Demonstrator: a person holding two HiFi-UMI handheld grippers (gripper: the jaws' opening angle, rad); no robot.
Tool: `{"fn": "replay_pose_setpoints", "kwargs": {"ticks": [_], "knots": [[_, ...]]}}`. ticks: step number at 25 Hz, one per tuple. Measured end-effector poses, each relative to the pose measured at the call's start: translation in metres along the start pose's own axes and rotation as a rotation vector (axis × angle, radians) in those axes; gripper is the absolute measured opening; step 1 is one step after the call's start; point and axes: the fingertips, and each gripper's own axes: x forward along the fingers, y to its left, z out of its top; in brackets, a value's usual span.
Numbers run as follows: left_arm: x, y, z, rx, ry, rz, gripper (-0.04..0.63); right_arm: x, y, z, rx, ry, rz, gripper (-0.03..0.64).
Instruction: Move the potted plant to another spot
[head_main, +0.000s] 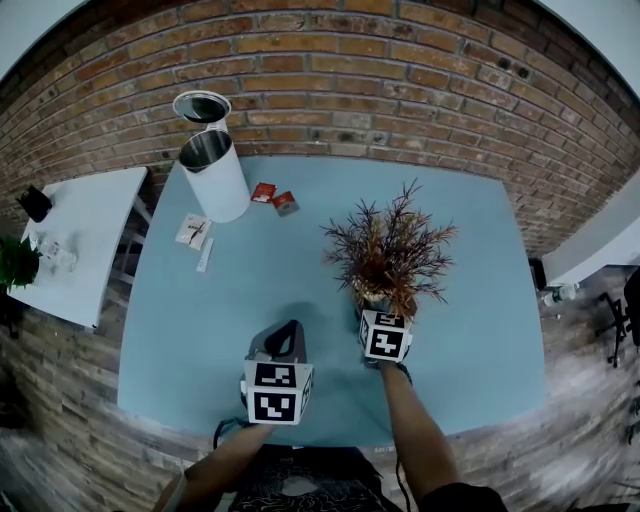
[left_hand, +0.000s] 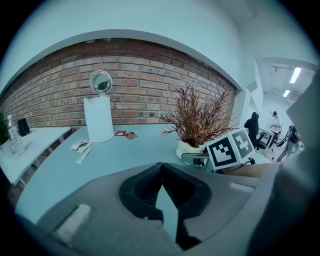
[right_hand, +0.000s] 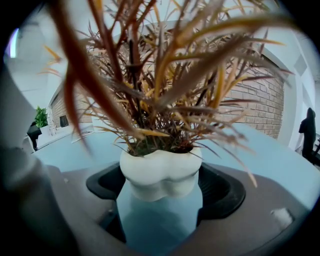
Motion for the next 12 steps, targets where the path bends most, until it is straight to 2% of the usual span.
{"fn": "replay_pose_setpoints", "kwargs": {"ticks": [12], "knots": [[-0.010,0.038,-0.004,-0.007,-0.013,-0.003,-0.006,0.008,0.047,0.002,-0.009,-0.001,0.014,0.453]]}}
